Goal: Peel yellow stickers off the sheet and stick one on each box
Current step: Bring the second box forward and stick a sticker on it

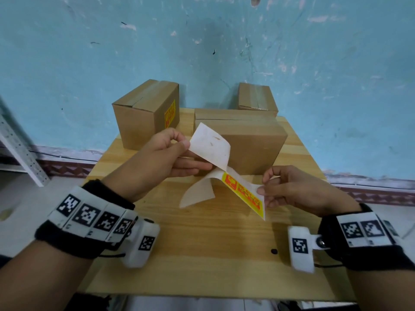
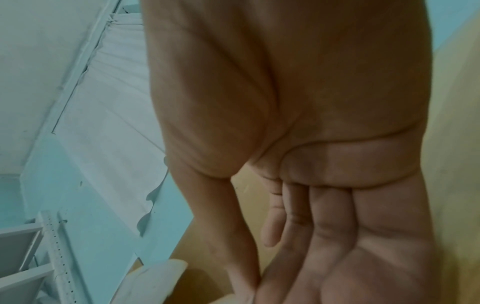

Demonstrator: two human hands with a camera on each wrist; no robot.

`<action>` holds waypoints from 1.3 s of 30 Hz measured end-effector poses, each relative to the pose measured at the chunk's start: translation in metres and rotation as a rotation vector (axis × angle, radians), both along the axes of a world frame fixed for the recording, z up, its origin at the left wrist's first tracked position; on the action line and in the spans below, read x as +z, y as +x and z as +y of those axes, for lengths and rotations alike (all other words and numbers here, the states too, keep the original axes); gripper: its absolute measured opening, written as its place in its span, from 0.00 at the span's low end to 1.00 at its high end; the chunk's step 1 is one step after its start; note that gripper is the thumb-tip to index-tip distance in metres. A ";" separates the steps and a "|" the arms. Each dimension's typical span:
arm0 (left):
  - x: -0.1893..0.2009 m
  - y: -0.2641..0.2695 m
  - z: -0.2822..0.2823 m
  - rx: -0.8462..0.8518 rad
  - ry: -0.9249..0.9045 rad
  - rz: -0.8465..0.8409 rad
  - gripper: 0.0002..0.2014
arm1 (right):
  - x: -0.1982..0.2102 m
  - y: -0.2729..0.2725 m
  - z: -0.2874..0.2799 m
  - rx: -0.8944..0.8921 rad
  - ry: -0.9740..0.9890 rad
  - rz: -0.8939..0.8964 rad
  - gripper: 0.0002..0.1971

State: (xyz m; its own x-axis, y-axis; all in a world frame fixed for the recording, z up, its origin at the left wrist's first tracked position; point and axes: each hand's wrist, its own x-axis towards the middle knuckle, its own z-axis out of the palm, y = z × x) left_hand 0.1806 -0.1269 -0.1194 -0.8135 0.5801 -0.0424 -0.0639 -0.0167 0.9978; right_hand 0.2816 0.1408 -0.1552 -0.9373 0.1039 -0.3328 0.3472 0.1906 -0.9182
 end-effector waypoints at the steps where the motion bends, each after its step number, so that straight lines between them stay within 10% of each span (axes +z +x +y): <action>1: 0.000 0.000 0.000 0.001 -0.002 0.001 0.06 | 0.000 0.000 0.000 0.007 0.013 -0.001 0.12; 12: -0.001 -0.003 -0.002 0.089 -0.002 0.046 0.06 | -0.001 0.000 -0.001 -0.050 0.180 -0.045 0.16; 17: -0.002 -0.001 0.000 0.026 -0.201 0.280 0.05 | 0.006 -0.002 -0.006 0.019 0.583 -0.025 0.08; 24: 0.001 0.007 0.011 -0.212 -0.387 0.546 0.05 | 0.021 -0.010 -0.054 0.158 -0.206 0.169 0.19; 39: -0.012 -0.007 0.002 -0.173 -0.675 0.561 0.14 | 0.018 -0.012 -0.038 -0.026 -0.011 0.036 0.05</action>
